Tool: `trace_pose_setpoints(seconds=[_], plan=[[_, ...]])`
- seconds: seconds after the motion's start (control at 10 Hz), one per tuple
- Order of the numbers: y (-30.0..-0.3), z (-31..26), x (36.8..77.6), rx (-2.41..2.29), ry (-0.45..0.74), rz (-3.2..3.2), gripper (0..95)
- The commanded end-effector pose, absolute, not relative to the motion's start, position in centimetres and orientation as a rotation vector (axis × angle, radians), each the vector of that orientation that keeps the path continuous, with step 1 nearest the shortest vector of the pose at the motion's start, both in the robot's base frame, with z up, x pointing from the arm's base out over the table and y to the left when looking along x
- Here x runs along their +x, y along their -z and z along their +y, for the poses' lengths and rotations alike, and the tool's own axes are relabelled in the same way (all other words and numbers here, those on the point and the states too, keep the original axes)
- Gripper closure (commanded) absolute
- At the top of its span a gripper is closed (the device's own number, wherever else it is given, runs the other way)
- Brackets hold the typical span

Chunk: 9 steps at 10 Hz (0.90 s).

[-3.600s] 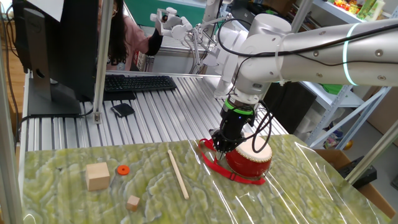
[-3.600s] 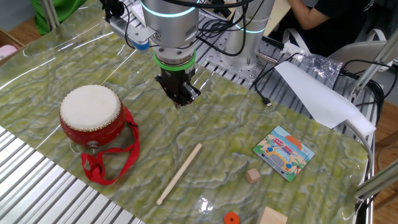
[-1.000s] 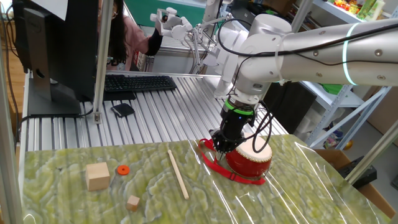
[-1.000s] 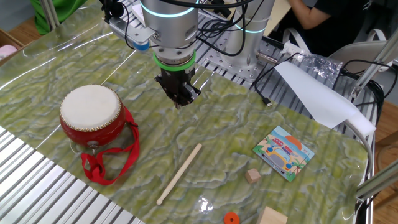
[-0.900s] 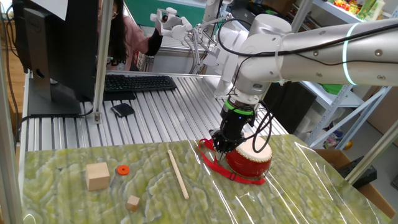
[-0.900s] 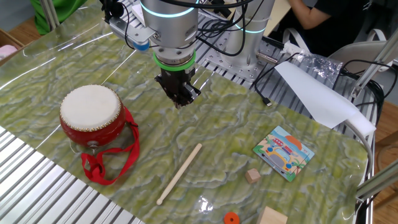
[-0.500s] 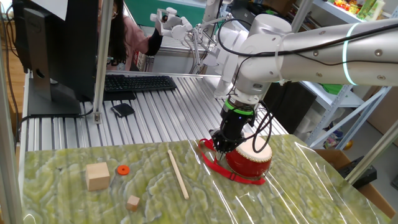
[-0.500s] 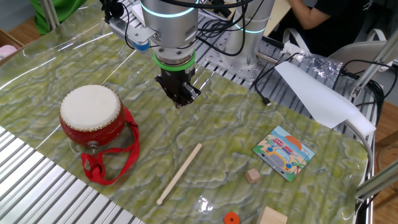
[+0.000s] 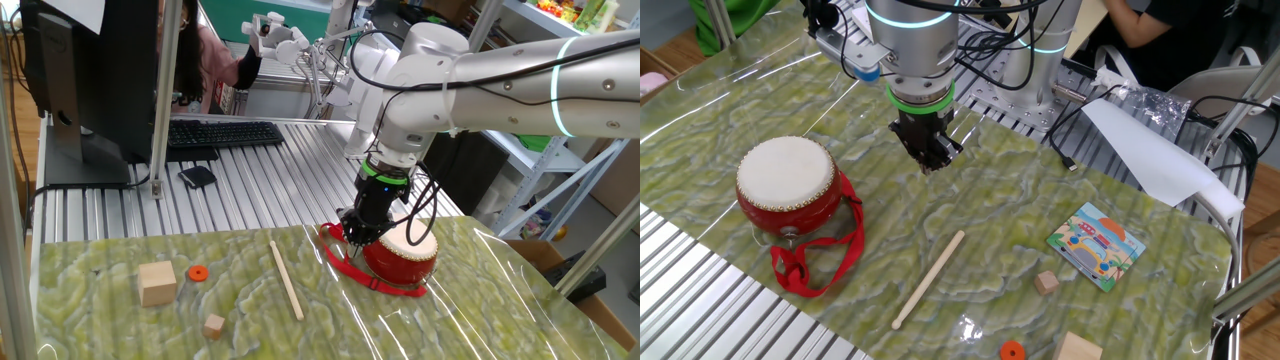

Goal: Play the drum

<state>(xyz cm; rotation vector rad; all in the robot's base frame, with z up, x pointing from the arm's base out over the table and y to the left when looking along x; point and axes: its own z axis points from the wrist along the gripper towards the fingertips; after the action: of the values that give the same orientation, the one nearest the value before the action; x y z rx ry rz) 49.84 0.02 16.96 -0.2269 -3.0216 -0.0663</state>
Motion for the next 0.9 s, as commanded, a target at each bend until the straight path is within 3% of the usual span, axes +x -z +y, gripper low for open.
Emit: trace_pose_setpoints(seconds=[0.1,0.9], plan=[[-16.97,0.01,49.85,-0.225,0.065,-3.022,95.0],[-16.96,0.02,49.83,-0.242,0.065,-3.02,95.0]])
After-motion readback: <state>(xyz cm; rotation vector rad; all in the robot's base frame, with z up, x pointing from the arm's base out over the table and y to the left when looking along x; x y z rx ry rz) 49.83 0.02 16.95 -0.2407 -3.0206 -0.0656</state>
